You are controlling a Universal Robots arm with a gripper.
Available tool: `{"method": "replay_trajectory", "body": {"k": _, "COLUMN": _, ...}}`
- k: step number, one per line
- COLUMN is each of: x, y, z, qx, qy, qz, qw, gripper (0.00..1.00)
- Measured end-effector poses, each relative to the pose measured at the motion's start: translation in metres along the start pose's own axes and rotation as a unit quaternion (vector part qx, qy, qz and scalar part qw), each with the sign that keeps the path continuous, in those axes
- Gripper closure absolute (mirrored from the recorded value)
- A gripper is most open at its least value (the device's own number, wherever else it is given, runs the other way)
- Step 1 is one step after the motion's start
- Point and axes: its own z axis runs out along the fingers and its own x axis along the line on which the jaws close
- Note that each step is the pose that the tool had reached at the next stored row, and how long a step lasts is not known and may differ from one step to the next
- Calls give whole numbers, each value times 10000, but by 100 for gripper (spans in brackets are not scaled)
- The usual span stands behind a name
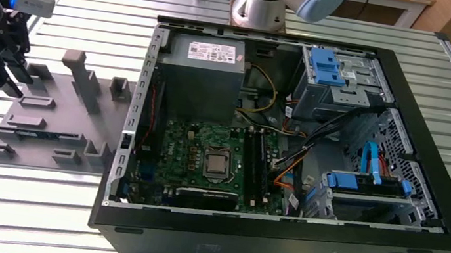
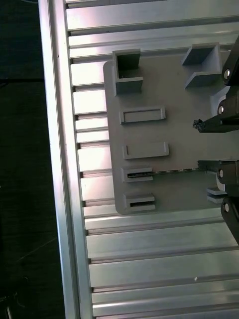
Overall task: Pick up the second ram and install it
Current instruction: 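Pick up the second ram and move it above second insertion slot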
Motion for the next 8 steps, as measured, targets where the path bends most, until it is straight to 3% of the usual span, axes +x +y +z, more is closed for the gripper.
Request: {"method": "replay_trajectory", "body": {"k": 8, "x": 0, "y": 0, "z": -19, "qx": 0, "qy": 1, "qz": 0, "qw": 10000, "gripper": 64}}
